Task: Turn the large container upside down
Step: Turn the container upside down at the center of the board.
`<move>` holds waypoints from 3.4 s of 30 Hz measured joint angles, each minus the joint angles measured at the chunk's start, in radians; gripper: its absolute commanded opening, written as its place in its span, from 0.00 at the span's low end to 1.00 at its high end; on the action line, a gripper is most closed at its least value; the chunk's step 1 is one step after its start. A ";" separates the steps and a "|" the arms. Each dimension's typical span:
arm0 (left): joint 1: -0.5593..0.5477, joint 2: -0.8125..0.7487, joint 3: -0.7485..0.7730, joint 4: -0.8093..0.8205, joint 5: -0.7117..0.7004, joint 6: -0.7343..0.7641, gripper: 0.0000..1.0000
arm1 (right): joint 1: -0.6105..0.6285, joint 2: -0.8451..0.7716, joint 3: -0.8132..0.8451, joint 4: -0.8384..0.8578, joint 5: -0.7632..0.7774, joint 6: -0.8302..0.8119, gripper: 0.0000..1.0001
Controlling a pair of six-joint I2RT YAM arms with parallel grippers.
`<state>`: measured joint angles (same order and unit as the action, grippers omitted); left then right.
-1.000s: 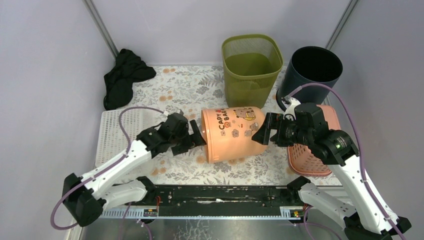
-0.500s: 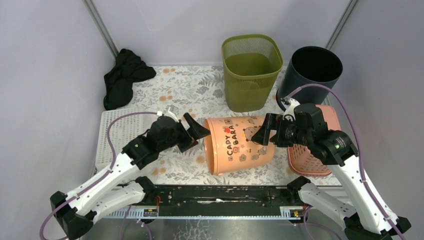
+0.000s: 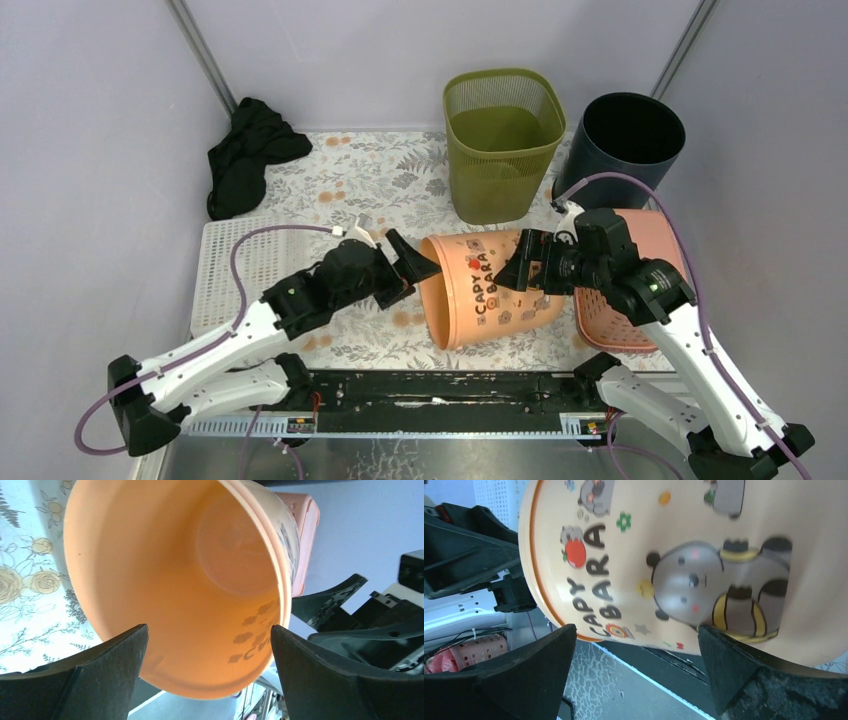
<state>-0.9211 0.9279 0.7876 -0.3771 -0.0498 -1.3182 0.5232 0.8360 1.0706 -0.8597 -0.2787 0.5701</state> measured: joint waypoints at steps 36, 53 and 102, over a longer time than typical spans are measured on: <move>-0.010 0.386 0.048 0.471 -0.028 0.090 0.64 | 0.000 -0.065 0.045 -0.059 0.004 -0.021 0.96; 0.066 0.352 -0.021 0.631 0.061 0.100 0.00 | 0.000 -0.064 0.045 -0.078 -0.002 -0.034 0.95; 0.346 0.362 0.135 0.369 0.593 0.305 0.68 | 0.000 -0.023 0.177 -0.134 0.000 -0.030 0.95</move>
<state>-0.5747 1.2896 0.9230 -0.0086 0.5430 -1.0134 0.5232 0.8127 1.2476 -0.9932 -0.2790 0.5404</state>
